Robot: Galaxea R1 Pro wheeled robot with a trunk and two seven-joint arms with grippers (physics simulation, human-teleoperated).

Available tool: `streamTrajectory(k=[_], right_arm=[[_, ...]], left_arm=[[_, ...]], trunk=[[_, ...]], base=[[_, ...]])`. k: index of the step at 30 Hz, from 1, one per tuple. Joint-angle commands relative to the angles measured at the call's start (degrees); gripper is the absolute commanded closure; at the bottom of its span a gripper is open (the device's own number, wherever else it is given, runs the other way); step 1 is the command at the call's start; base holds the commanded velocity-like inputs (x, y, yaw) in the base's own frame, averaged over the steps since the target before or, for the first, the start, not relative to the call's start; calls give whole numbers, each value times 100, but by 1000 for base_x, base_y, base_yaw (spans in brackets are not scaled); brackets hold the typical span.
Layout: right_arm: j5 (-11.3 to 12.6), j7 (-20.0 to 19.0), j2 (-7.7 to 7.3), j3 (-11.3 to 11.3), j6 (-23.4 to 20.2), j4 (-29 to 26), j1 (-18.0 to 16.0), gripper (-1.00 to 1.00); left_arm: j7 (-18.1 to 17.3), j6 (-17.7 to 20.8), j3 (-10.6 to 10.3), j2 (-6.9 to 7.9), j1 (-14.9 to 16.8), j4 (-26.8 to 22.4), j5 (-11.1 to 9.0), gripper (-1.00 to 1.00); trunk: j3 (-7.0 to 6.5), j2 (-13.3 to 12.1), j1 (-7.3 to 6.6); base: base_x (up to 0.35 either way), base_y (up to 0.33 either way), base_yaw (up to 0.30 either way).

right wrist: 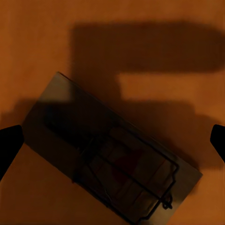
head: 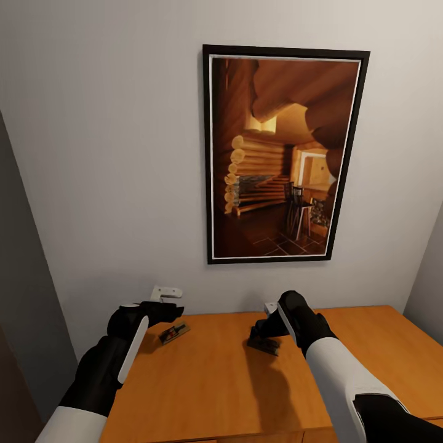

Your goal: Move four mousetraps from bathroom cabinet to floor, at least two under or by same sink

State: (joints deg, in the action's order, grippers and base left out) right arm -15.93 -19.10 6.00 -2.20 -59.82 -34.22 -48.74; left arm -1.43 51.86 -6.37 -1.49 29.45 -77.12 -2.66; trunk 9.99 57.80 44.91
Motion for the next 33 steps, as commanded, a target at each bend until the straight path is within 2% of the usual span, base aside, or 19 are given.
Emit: streamTrajectory(k=[1,15,19,26,33], right_arm=[[-59,-46,4,-24,-18,-6,-4,-100],[-66,-50,5,-10,-18,-4,-4,-100],[-63,-50,12,55,-18,-5,-4,-100],[-47,-180,44,566,-18,-3,-4,-100],[-54,-671,28,997,-18,-5,-4,-100]], left_arm=[[3,27,3,-1,4,-5,-25,-100],[3,27,13,-1,5,-5,-30,-100],[3,26,16,-1,4,-1,-30,-100],[3,26,19,5,6,3,-30,-100],[3,26,16,7,5,4,-29,-100]], trunk=[[9,6,1],[9,6,1],[9,6,1],[9,6,1],[9,6,1]], base=[[0,0,0],[0,0,0],[0,0,0],[0,0,0],[0,0,0]])
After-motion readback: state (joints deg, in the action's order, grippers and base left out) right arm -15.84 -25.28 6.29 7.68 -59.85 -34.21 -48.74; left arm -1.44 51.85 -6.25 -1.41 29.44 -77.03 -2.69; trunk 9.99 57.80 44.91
